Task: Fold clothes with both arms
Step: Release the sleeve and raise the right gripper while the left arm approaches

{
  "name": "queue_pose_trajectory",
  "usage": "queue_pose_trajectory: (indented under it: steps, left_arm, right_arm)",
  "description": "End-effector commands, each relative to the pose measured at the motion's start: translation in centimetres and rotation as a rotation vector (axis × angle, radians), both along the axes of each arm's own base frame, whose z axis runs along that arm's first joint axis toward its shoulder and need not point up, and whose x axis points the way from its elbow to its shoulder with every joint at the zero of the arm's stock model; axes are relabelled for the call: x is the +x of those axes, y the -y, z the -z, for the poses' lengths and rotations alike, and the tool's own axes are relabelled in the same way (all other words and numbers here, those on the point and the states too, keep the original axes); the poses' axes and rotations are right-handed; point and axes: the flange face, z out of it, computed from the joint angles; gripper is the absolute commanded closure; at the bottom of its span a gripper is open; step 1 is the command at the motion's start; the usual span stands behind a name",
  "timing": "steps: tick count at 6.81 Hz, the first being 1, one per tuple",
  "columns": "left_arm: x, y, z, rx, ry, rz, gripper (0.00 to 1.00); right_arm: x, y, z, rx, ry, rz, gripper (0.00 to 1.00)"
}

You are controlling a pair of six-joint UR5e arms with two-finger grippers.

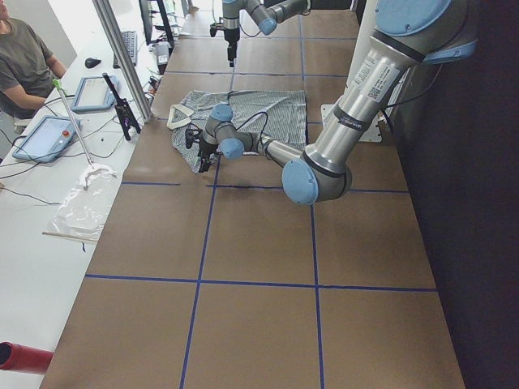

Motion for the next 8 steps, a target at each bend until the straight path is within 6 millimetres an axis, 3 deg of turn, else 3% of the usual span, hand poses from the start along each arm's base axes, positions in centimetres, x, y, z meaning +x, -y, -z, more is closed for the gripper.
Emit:
queue_pose_trajectory:
  steps: [1,5,7,8]
  left_arm:
    - [0.12,0.20,-0.95,0.001,0.026,0.008,0.12]
    - [-0.07,0.55,-1.09,0.038,0.062,0.013,0.14]
    - [-0.02,0.62,-1.20,0.037,0.063,0.016,0.22]
    - [0.01,0.64,-1.08,0.038,0.062,0.016,0.30]
  right_arm:
    - [-0.07,0.02,0.08,-0.008,0.002,-0.008,0.00]
    - [-0.19,0.20,-0.44,-0.014,-0.007,-0.009,0.00]
    - [-0.34,0.23,-0.63,-0.017,-0.009,-0.008,0.00]
    - [-0.33,0.21,-0.75,-0.018,-0.011,-0.007,0.00]
